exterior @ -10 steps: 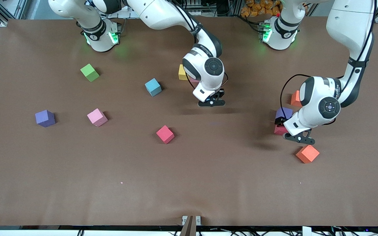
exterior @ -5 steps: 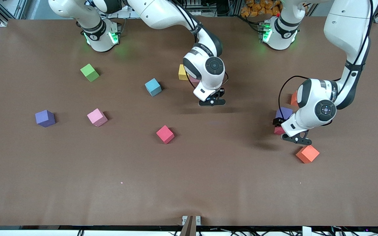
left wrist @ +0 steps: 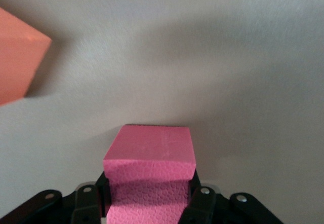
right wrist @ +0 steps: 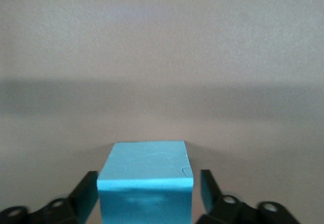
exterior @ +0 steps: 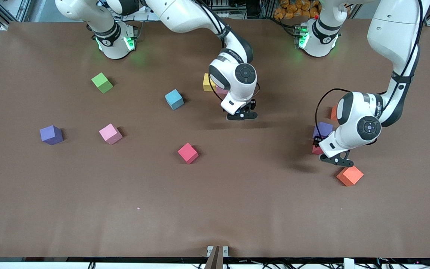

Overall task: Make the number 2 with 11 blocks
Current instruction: 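Grasp the red cube with the left gripper while the right gripper places cyan, then carry the red cube to the row while the right gripper grasps pink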

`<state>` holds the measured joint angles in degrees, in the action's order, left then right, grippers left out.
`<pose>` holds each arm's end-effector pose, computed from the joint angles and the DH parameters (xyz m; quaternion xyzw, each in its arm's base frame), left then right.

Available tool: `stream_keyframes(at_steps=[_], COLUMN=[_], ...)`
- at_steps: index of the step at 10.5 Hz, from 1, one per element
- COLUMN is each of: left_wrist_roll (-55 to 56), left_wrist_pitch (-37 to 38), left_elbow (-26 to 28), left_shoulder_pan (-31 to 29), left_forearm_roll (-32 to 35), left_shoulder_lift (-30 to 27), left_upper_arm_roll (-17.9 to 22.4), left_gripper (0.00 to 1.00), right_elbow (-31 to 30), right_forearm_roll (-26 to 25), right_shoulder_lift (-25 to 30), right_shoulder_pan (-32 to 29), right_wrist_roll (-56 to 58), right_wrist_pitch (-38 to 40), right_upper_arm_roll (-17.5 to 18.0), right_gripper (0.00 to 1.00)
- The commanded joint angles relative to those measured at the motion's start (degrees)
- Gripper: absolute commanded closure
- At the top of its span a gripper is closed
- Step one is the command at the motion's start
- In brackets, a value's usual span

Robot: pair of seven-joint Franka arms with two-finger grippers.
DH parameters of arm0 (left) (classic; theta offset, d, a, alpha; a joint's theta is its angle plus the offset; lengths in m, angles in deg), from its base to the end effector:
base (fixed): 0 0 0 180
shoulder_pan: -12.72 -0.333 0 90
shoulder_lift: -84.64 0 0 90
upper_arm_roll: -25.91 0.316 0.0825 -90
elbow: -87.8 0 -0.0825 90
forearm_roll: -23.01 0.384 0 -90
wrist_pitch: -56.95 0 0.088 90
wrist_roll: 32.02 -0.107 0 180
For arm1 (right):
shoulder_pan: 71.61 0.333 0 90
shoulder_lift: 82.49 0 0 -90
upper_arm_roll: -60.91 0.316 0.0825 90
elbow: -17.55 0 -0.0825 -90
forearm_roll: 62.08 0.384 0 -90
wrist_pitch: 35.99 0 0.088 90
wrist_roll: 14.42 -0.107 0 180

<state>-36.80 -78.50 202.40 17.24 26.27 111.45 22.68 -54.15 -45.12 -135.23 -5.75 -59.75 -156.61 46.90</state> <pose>0.5914 -0.0792 0.2140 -0.9905 0.1278 0.0512 0.0074 0.4134 0.6241 0.2092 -0.9992 -0.0235 0.0336 0.0038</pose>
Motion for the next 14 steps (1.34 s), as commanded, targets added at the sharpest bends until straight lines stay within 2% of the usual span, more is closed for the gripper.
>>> stream_keyframes(at_steps=[1, 2, 4, 7, 8, 11, 13, 14], left_wrist_roll=[1.9, 4.4, 13.2, 22.8, 27.9, 40.5, 55.4, 64.3], left_wrist_pitch=[1.5, 2.9, 5.5, 6.8, 7.7, 8.8, 8.8, 8.8], left_elbow=[-1.5, -2.5, -4.0, -3.9, -3.9, -3.9, -4.2, -4.7], left_shoulder_pan=[2.7, 4.0, 6.5, 6.6, 6.7, 8.3, 10.2, 12.2], left_forearm_roll=[-3.9, -5.4, -5.6, -5.8, -5.9, -5.9, -5.9, -5.8], left_shoulder_lift=[-1.7, -2.1, -2.9, -4.0, -4.1, -4.9, -4.9, -4.9], left_upper_arm_roll=[0.5, 0.2, -1.4, -5.5, -7.3, -12.0, -14.9, -15.0], left_gripper=[1.0, 1.0, 1.0, 1.0, 1.0, 1.0, 1.0, 1.0], right_elbow=[1.2, 1.2, 0.9, -11.0, -13.1, -13.9, -19.1, -21.7], right_forearm_roll=[-0.8, -0.7, -0.5, -0.6, -0.6, -0.7, -0.8, -0.8], right_shoulder_lift=[1.9, 3.6, 6.4, 15.5, 17.6, 17.1, 17.0, 16.9], right_shoulder_pan=[-0.6, -1.4, -1.7, -7.1, -9.7, -15.4, -15.8, -15.6], right_wrist_roll=[-1.6, -1.7, 0.0, 15.1, 20.0, 37.4, 46.3, 50.5], right_wrist_pitch=[1.2, 2.5, 7.7, 6.5, 5.3, 4.3, -4.2, -9.4], right_upper_arm_roll=[-0.6, -1.4, -5.5, -5.9, -5.9, -5.9, -5.8, -5.8], right_gripper=[0.0, 0.0, 0.0, 0.0, 0.0, 0.0, 0.0, 0.0])
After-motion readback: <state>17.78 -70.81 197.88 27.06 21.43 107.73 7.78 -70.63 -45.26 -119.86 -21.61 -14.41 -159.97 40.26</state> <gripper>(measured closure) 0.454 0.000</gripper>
